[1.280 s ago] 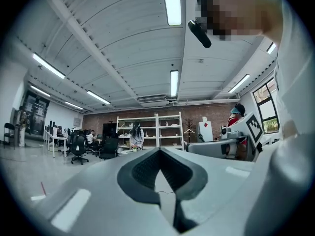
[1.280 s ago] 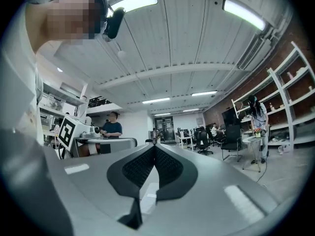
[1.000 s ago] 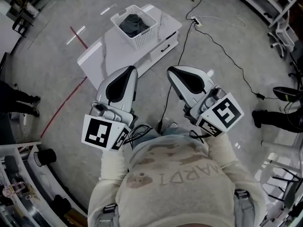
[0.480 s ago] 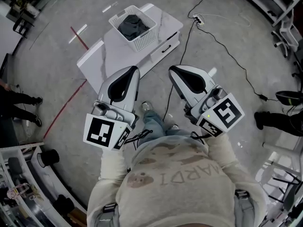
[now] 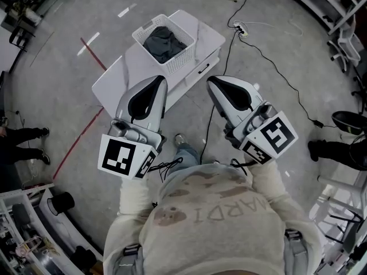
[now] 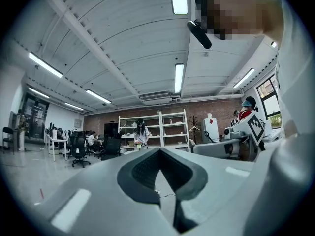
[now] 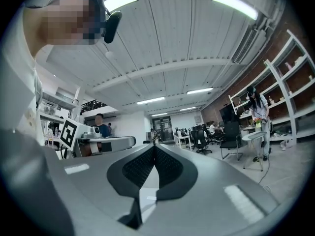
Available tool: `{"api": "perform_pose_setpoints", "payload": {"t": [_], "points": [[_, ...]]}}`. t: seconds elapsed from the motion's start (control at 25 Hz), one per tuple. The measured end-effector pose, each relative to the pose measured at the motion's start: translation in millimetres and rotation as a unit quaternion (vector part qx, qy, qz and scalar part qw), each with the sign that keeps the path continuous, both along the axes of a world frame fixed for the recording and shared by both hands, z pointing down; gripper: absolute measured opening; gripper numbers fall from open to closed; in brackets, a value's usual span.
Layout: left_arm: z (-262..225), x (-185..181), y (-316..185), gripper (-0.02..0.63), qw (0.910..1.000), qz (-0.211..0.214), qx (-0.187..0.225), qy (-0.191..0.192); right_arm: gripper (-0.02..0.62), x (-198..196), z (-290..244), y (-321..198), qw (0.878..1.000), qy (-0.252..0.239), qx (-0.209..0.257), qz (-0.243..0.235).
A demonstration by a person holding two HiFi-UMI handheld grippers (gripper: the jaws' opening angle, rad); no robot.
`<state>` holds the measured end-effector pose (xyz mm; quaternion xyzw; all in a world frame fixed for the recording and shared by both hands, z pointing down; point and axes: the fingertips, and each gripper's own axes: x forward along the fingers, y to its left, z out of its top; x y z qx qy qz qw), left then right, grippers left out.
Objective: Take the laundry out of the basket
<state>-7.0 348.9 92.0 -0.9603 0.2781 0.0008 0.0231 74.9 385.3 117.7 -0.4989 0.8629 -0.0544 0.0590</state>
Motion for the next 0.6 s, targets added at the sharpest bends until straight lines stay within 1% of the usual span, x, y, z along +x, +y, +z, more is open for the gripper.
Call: {"api": "perform_pose_setpoints", "payload": {"t": [0.32, 0.44, 0.6], "points": [[-0.5, -30.2, -87.7, 0.0, 0.9999, 0.014, 0.009, -0.002, 0.028, -24.0, 0.2, -85.4, 1.0, -0.016, 0.004, 0.024], [3.8, -45.7, -107.5, 0.0, 0.9997, 0.021, 0.012, -0.002, 0.028, -35.1, -0.7, -108.0, 0.999, -0.019, 0.009, 0.035], [7.2, -65.6, -128.1, 0.0, 0.9996, 0.026, 0.01, 0.001, 0.028, -50.8, -4.3, -127.6, 0.999, -0.01, 0.012, 0.044]]}}
